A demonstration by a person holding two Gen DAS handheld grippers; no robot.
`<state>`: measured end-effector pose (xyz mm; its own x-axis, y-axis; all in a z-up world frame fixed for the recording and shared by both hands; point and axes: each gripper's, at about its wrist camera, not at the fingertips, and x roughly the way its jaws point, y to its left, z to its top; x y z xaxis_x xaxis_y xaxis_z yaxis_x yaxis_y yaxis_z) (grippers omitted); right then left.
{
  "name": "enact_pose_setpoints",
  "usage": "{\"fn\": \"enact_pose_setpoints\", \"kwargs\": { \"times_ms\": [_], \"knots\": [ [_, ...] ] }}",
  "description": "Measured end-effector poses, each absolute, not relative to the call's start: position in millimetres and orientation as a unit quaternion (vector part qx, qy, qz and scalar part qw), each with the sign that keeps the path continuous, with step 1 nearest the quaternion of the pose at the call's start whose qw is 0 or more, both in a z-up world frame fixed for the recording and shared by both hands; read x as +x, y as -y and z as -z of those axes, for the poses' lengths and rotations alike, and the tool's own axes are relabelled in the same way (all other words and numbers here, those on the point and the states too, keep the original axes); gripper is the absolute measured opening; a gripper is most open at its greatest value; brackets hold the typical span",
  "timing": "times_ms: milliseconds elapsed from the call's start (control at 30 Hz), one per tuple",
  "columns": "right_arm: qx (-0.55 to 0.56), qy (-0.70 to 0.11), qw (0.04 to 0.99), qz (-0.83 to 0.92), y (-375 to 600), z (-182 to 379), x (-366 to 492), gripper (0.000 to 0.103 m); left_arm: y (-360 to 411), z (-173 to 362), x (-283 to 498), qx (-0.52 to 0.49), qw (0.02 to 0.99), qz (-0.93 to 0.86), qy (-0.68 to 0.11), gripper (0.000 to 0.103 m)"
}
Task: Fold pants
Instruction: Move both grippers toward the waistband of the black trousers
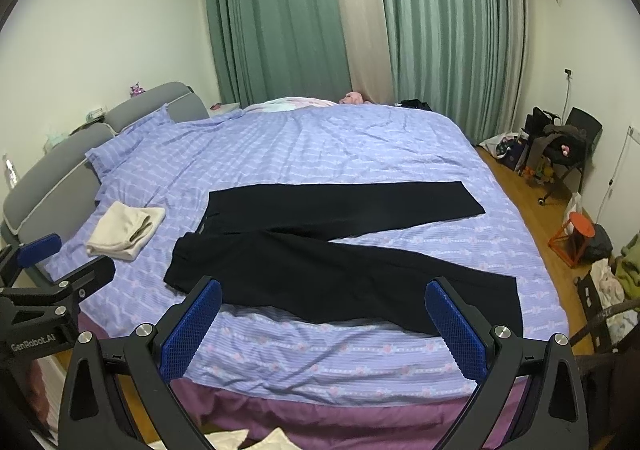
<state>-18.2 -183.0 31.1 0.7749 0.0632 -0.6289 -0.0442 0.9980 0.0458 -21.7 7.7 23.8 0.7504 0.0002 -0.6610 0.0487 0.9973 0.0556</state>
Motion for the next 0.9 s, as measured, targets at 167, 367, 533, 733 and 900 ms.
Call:
{"fn": "enact_pose_setpoints", "kwargs": {
  "times_ms": [167,367,533,733,900],
  "knots": [
    [0.014,-0.333,0.942,-0.031,182.2,-32.5,-17.4,0.103,-8.5,-24.0,-21.6,0.033,0.935,0.011,-0.353,0.103],
    [0.015,-0.332,0.943,-0.031,181.3,-31.5,-17.4,0.103,-9.4,-22.5,-22.4,0.033,0.935,0.01,-0.352,0.103],
    [0.013,-0.332,0.943,-0.032,180.7,-29.9,-18.3,0.103,-10.0,-21.2,-21.8,0.032,0.935,0.01,-0.352,0.103],
    [0.014,-0.332,0.943,-0.032,180.5,-29.1,-18.6,0.103,-10.1,-20.8,-22.4,0.033,0.936,0.01,-0.352,0.103],
    [0.014,-0.331,0.943,-0.032,180.3,-27.5,-20.4,0.103,-9.6,-20.9,-19.3,0.034,0.935,0.013,-0.352,0.103]
  ]
}}
